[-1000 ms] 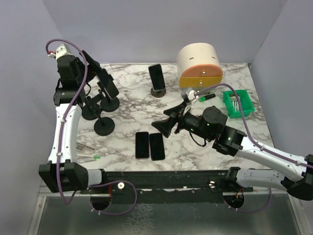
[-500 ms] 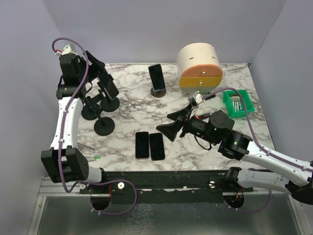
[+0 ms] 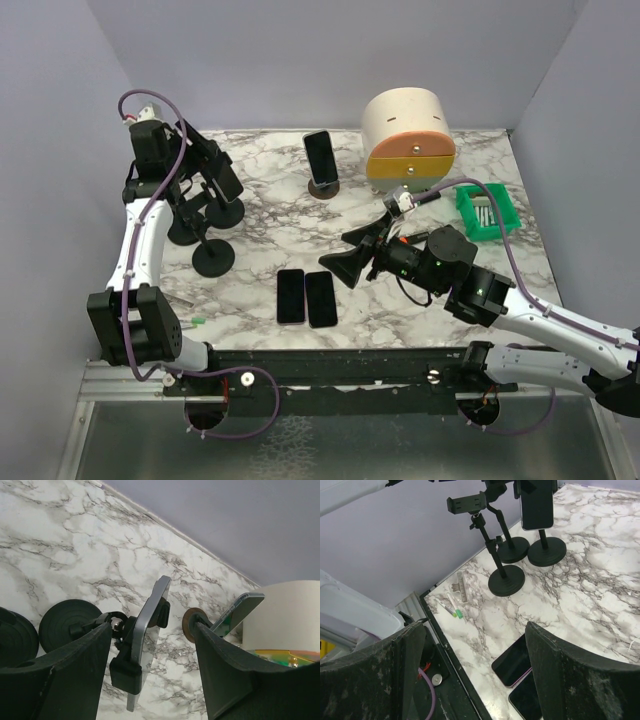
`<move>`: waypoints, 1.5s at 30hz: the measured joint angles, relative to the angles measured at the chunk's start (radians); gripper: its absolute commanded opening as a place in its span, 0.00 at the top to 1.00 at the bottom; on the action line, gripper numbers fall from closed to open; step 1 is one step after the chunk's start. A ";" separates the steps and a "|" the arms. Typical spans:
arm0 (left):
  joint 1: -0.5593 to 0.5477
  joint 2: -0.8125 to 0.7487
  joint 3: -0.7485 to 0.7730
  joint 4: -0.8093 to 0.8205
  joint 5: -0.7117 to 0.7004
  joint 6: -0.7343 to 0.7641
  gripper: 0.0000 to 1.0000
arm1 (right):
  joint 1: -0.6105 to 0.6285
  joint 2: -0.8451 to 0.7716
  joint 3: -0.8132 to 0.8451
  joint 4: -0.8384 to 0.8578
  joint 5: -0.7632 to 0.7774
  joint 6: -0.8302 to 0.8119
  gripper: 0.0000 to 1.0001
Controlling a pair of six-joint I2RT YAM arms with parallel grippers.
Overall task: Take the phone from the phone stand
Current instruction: Pick up the phone stand with the phone at the center of the board.
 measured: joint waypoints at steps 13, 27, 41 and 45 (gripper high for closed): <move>0.001 0.031 -0.025 0.075 0.070 -0.022 0.49 | 0.000 -0.001 0.000 -0.007 0.038 -0.001 0.15; 0.012 0.041 -0.027 0.090 0.074 -0.022 0.80 | 0.000 -0.016 0.000 -0.035 0.068 -0.003 0.16; 0.013 0.043 -0.026 0.104 0.119 -0.037 1.00 | 0.000 -0.049 0.000 -0.083 0.097 -0.005 0.17; 0.013 0.043 -0.015 0.103 0.139 -0.051 1.00 | 0.000 -0.061 0.000 -0.103 0.105 -0.010 0.17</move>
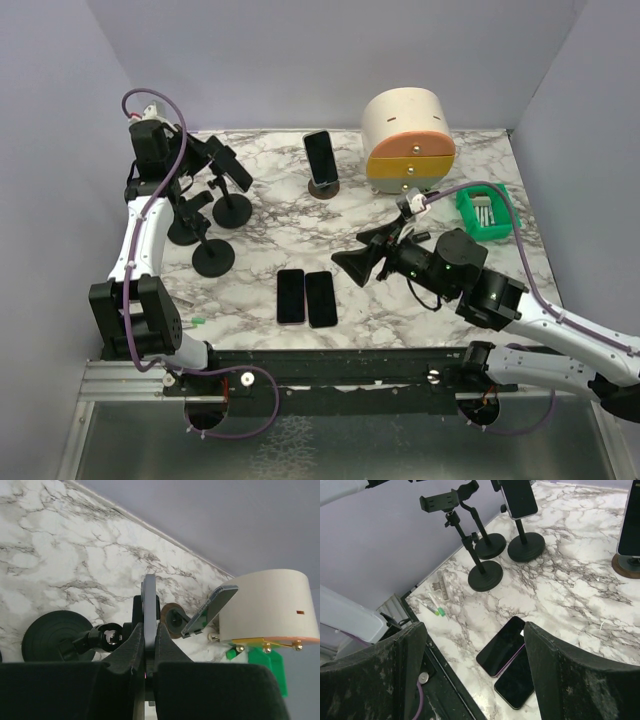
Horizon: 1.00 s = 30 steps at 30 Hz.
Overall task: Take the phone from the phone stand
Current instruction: Pick up the phone stand with the phone at the center of the board, then place the phone stand with the phone at the center of the board.
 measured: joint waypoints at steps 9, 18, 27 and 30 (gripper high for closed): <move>-0.011 -0.047 0.049 0.042 0.046 -0.045 1.00 | 0.000 -0.047 0.000 -0.017 0.023 -0.004 0.17; -0.093 -0.150 0.116 0.077 0.066 -0.068 1.00 | 0.000 -0.093 0.027 -0.111 0.086 -0.091 0.17; -0.298 -0.270 0.115 0.076 0.114 -0.071 1.00 | 0.000 -0.226 0.081 -0.212 0.240 -0.219 0.17; -0.349 -0.287 0.105 0.076 0.127 -0.079 1.00 | 0.000 -0.268 0.087 -0.241 0.284 -0.237 0.17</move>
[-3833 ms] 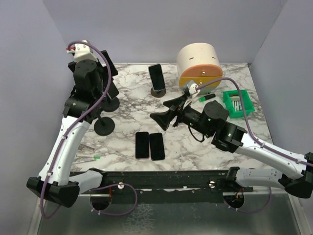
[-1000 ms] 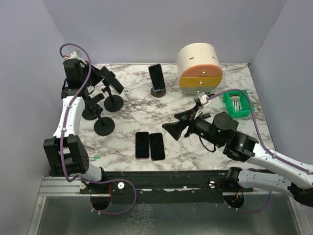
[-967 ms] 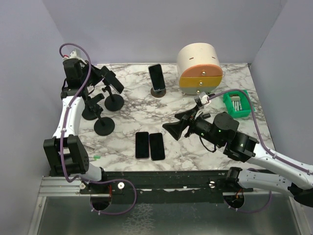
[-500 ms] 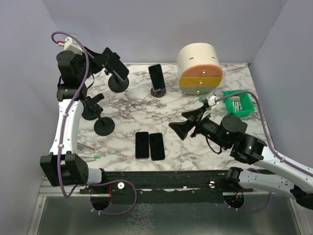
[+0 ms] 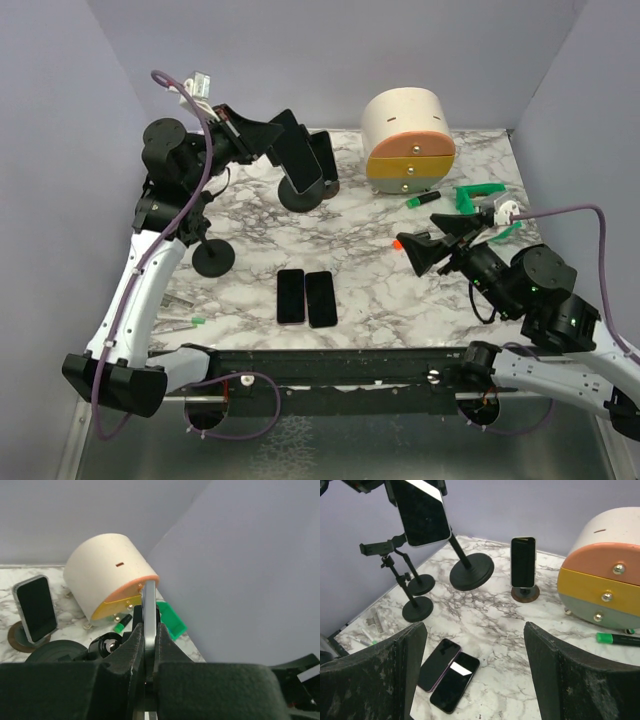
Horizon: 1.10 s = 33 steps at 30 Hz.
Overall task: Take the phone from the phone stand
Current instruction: Place the phone stand with the phone at the center of the board.
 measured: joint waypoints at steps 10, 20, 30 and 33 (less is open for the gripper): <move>-0.225 -0.011 -0.087 0.000 -0.018 0.023 1.00 | 0.000 -0.074 -0.026 -0.067 0.038 -0.020 0.14; -0.489 0.116 -0.111 0.027 -0.084 0.076 1.00 | 0.000 -0.082 -0.114 -0.108 0.030 -0.034 0.15; -0.529 0.216 -0.145 0.097 -0.146 0.141 1.00 | 0.000 -0.138 -0.143 -0.112 0.006 0.021 0.15; -0.529 0.229 -0.169 0.143 -0.157 0.157 1.00 | 0.000 -0.138 -0.154 -0.112 -0.007 0.048 0.15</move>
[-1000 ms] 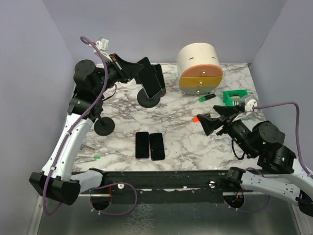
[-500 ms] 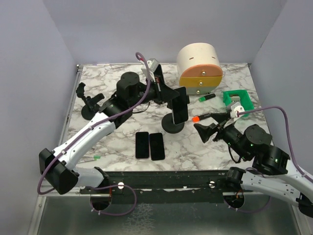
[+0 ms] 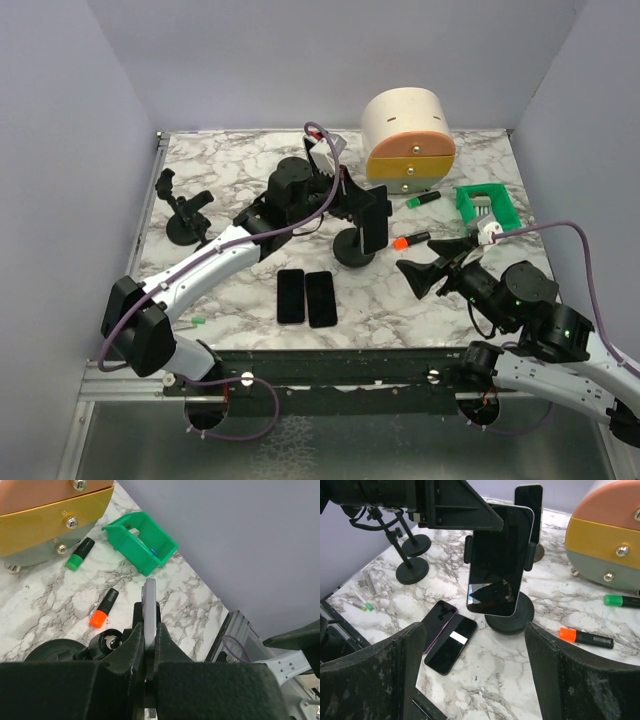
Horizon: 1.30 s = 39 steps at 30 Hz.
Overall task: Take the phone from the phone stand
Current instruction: Place the phone stand with the phone at the center of the board.
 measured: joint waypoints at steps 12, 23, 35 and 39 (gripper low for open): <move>0.000 0.019 -0.123 0.112 0.000 0.044 1.00 | 0.000 -0.002 -0.053 0.011 -0.031 0.067 0.15; 0.000 0.019 -0.174 0.206 -0.004 0.040 0.99 | 0.000 0.031 -0.062 0.029 -0.053 0.100 0.16; 0.000 -0.008 -0.219 0.274 -0.030 0.038 0.72 | 0.000 0.055 -0.075 0.048 -0.059 0.122 0.16; 0.000 -0.031 -0.231 0.290 -0.042 0.039 0.57 | 0.000 0.055 -0.075 0.048 -0.059 0.124 0.16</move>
